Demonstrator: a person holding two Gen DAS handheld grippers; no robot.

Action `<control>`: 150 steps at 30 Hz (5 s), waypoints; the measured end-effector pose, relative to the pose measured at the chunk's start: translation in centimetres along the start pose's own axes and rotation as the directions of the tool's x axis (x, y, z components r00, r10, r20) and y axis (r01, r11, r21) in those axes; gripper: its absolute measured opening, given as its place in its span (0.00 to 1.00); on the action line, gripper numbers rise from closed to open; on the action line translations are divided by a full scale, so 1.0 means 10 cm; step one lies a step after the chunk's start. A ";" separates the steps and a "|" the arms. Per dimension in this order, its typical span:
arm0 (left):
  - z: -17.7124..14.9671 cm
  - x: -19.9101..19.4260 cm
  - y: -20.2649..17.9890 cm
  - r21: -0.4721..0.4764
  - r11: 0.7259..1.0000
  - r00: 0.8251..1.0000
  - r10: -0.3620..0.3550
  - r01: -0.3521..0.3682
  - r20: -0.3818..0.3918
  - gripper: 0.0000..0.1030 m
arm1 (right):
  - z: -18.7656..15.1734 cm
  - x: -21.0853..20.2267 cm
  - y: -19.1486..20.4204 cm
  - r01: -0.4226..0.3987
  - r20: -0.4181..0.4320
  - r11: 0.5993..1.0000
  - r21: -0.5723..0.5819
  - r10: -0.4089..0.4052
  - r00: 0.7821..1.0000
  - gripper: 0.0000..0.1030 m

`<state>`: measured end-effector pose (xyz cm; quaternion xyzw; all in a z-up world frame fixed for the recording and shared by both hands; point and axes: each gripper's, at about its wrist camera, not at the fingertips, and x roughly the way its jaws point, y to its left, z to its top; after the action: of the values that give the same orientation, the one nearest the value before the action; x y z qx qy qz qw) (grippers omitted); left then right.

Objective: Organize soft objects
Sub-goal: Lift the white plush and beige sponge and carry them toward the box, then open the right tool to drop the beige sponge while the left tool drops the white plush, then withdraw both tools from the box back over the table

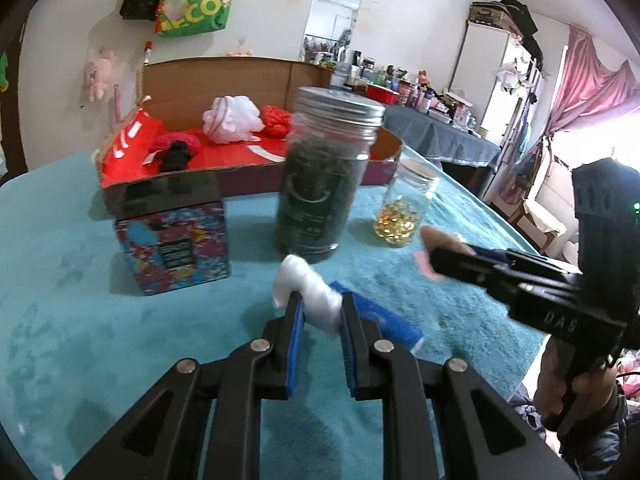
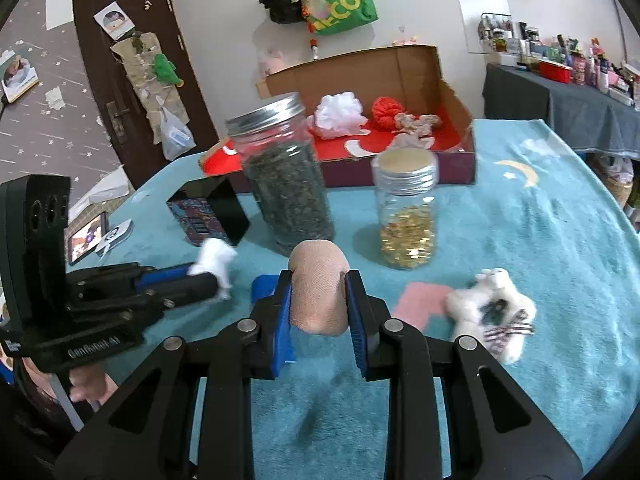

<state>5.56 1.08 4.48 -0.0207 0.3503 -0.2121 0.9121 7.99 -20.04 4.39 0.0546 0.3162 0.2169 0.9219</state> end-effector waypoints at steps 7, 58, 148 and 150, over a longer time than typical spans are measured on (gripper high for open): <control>-0.07 -0.14 0.24 -0.038 0.998 0.998 0.056 -0.056 -0.006 0.18 | 0.01 -0.10 -0.17 0.038 0.002 0.999 0.028 -0.038 0.999 0.24; 0.85 0.17 1.40 0.103 0.992 0.991 0.081 -0.070 -0.105 0.18 | 0.98 0.40 -1.11 -0.049 -0.160 0.998 0.042 0.056 0.986 0.24; 1.40 -0.87 -0.14 0.038 0.993 0.940 0.091 -0.109 0.330 1.00 | 1.80 -0.71 0.33 0.142 0.170 0.971 -0.195 -0.109 0.979 0.92; 1.27 -0.93 -0.19 0.019 0.993 0.930 0.104 -0.119 0.353 1.00 | 1.63 -0.82 0.37 0.163 0.206 0.968 -0.191 -0.123 0.971 0.92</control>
<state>6.90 1.66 20.27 -0.0200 0.1779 -0.1598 0.9708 10.75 -19.63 22.80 -0.0437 0.2046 0.1747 0.9621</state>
